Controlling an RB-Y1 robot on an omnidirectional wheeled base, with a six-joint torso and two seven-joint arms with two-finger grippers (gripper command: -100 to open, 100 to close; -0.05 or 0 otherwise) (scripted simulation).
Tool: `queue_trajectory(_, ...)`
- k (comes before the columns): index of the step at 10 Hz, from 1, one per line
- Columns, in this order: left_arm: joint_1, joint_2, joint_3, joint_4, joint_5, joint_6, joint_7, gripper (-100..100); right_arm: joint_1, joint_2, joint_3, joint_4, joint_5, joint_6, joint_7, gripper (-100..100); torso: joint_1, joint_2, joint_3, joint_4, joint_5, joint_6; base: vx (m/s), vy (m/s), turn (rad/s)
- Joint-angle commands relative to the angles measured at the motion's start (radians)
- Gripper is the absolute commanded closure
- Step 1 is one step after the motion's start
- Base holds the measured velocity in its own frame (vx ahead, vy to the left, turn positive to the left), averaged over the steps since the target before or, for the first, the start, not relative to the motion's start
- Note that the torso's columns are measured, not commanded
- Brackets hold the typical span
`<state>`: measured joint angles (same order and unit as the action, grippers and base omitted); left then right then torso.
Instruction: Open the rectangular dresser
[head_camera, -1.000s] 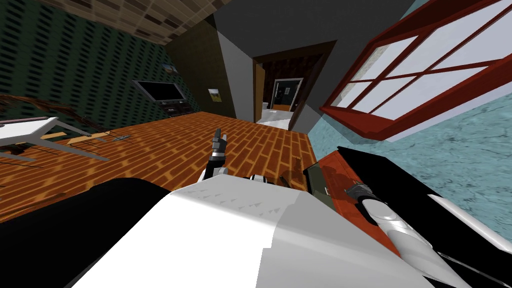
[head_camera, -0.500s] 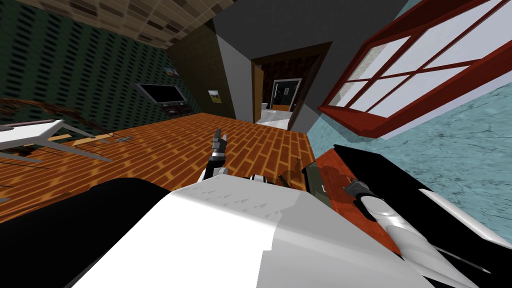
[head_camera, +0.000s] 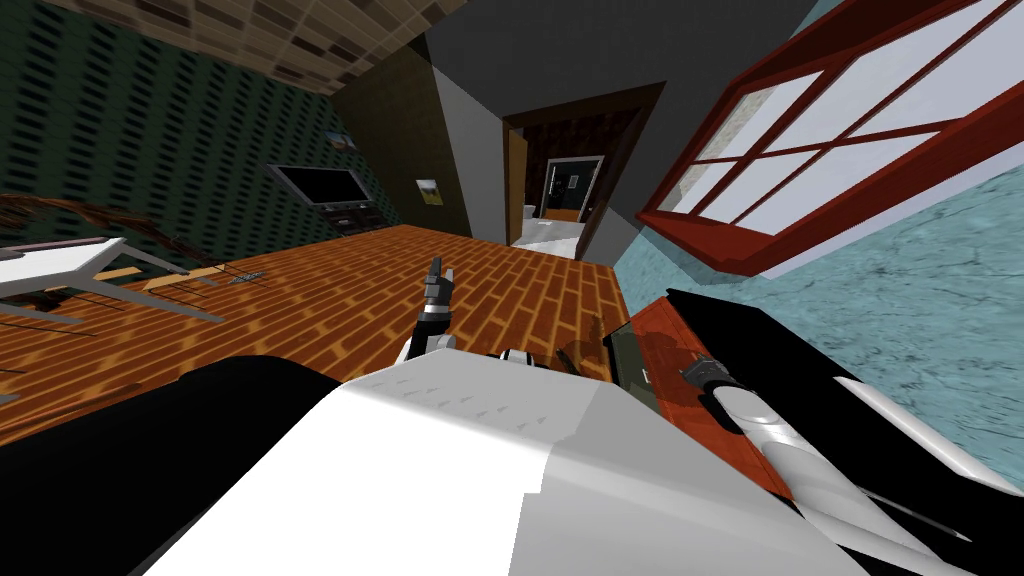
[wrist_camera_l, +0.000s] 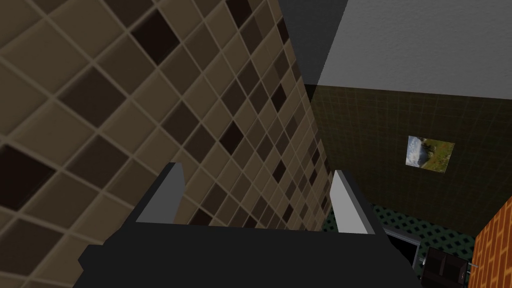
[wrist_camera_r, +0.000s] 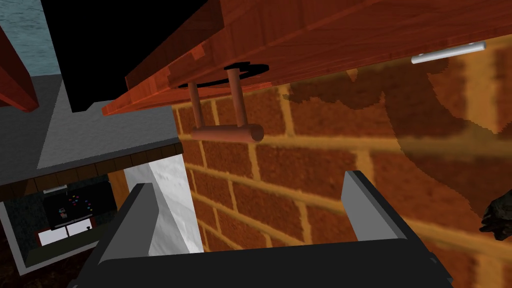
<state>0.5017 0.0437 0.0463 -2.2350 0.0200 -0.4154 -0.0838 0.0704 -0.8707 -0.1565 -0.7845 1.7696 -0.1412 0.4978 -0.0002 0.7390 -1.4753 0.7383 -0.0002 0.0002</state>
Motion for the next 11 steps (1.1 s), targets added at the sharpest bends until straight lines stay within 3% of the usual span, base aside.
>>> queue_trajectory(1, 0.0, 0.0, 0.0, 0.0, 0.0, 0.0, 0.0, 0, -0.038, -0.015, 0.058, 0.035, -0.08, 0.028, 0.056, -100, 0.001, -0.001, -0.001, 0.0, 0.0, 0.0, -0.024, -0.012, -0.003)
queue_trajectory(2, 0.0, 0.0, 0.0, 0.0, 0.0, 0.0, 0.0, 0, -0.038, -0.015, 0.088, 0.035, -0.146, 0.028, 0.056, -100, 0.0, -0.001, -0.001, 0.0, 0.0, -0.001, -0.026, -0.016, 0.008)
queue_trajectory(3, 0.0, 0.0, 0.0, 0.0, 0.0, 0.0, 0.0, 0, -0.038, -0.015, 0.091, 0.035, -0.146, 0.028, 0.056, -100, 0.0, -0.001, -0.001, 0.0, 0.0, 0.0, -0.012, -0.009, 0.001)
queue_trajectory(4, 0.0, 0.0, 0.0, 0.0, 0.0, 0.0, 0.0, 0, -0.074, -0.028, 0.139, 0.065, -0.179, 0.052, 0.091, -100, 0.0, -0.001, -0.001, 0.0, 0.0, 0.0, -0.029, -0.012, -0.003)
queue_trajectory(6, 0.0, 0.0, 0.0, 0.0, 0.0, 0.0, 0.0, 0, -0.074, -0.028, 0.169, 0.065, -0.238, 0.052, 0.091, -100, 0.0, -0.001, -0.001, 0.0, 0.0, 0.0, -0.019, -0.015, 0.004)
queue_trajectory(7, 0.0, 0.0, 0.0, 0.0, 0.0, 0.0, 0.0, 0, -0.109, -0.042, 0.217, 0.095, -0.273, 0.076, 0.126, -100, 0.0, -0.001, -0.001, 0.0, 0.0, 0.0, -0.026, -0.016, -0.002)
queue_trajectory(8, 0.0, 0.0, 0.0, 0.0, 0.0, 0.0, 0.0, 0, -0.109, -0.042, 0.248, 0.095, -0.291, 0.076, 0.126, -100, 0.0, -0.001, -0.001, 0.0, 0.0, 0.0, -0.024, -0.017, 0.003)
queue_trajectory(10, 0.0, 0.0, 0.0, 0.0, 0.0, 0.0, 0.0, 0, -0.109, -0.042, 0.248, 0.095, -0.329, 0.076, 0.126, -100, 0.0, -0.002, -0.001, 0.0, 0.0, 0.0, -0.005, -0.005, 0.001)
queue_trajectory(11, 0.0, 0.0, 0.0, 0.0, 0.0, 0.0, 0.0, 0, -0.145, -0.056, 0.292, 0.124, -0.368, 0.101, 0.162, -100, 0.001, -0.002, -0.001, -0.001, 0.0, 0.0, -0.016, -0.013, -0.001)
